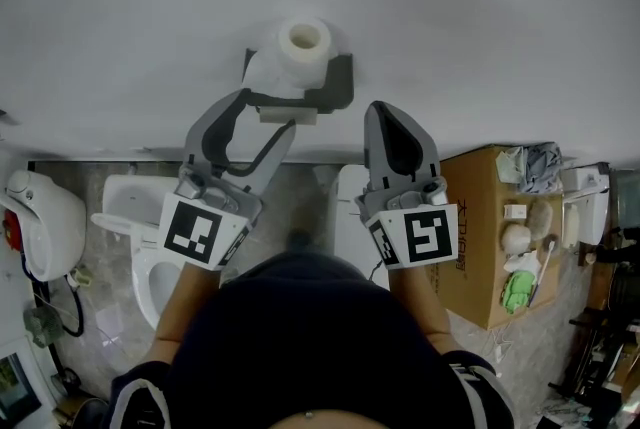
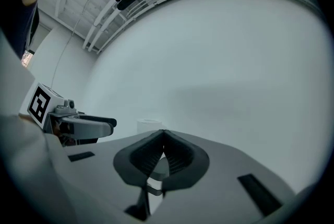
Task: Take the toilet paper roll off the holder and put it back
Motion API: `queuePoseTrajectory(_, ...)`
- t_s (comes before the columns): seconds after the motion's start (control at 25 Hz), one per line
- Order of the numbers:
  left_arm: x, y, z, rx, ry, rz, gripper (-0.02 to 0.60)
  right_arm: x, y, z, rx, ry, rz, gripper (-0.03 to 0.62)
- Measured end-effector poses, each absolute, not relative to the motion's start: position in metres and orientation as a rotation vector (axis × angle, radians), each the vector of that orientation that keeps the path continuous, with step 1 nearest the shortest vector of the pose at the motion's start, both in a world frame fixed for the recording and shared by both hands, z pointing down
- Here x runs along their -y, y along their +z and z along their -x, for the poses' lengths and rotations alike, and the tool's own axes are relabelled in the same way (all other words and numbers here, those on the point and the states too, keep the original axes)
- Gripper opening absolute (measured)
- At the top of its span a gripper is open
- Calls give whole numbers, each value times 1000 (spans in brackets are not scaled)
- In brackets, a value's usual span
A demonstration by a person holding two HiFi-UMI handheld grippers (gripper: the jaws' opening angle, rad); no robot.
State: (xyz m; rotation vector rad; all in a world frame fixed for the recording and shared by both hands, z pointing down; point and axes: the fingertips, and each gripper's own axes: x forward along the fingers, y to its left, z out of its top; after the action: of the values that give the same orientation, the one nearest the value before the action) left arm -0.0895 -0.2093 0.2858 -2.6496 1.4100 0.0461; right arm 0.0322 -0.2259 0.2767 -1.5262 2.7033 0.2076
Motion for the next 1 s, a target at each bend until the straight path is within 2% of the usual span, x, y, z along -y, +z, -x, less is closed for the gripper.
queuePoseTrajectory(0.32, 244, 288, 87, -1431, 32, 2647, 271, 261, 281, -34, -2730, 191, 1468, 15)
queuePoseTrajectory(1.0, 278, 289, 69, -1400, -240, 2698, 365, 295, 287, -33, -2719, 151, 1402, 15)
